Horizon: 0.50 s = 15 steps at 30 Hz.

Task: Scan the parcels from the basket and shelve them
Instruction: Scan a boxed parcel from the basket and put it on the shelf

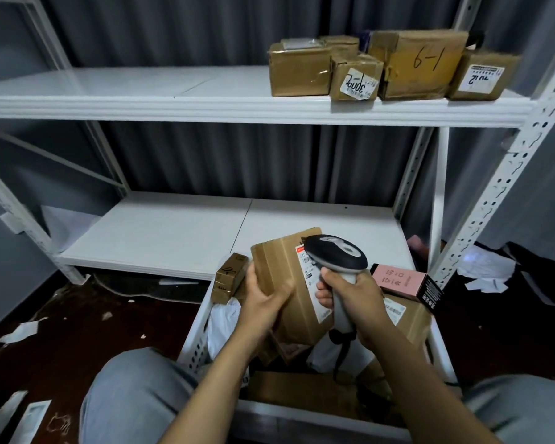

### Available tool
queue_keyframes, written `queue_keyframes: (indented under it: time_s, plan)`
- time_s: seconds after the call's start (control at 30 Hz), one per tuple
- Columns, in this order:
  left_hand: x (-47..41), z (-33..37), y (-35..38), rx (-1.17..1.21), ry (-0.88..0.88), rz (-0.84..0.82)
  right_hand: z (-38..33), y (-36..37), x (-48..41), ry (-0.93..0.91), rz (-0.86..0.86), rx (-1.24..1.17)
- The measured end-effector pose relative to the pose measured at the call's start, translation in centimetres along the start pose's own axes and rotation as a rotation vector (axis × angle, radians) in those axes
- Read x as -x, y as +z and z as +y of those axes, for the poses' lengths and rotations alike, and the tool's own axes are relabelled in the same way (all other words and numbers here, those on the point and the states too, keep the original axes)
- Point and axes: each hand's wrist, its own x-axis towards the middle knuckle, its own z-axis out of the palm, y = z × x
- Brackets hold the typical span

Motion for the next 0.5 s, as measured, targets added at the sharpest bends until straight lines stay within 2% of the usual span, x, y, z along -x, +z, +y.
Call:
queue_keyframes:
  time_s: [0.07,0.17,0.27,0.4,0.5]
  plan:
    - [-0.2,-0.2,0.3,-0.178,-0.027,-0.013,-0.1,0.1,0.0,-0.006,-0.004,0.023]
    - [-0.8,-0.3,0.0,-0.284,-0.025,0.042,-0.5,-0.3,-0.1,0.015,-0.064,0.073]
    - [-1.5,0.2,-1.0,-0.216,-0.04,0.103,-1.0,-1.4,-0.5,0.02,-0.057,0.2]
    - [-2.5,0.6,-3.0,-0.052,-0.044,0.231,-2.8,-3.1,-0.5,-0.046,-0.055,0.488]
    - [-3.0,1.1,-4.3,0.04,-0.035,0.259,-4.3,-4.1,-0.4,-0.11,-0.078,0.619]
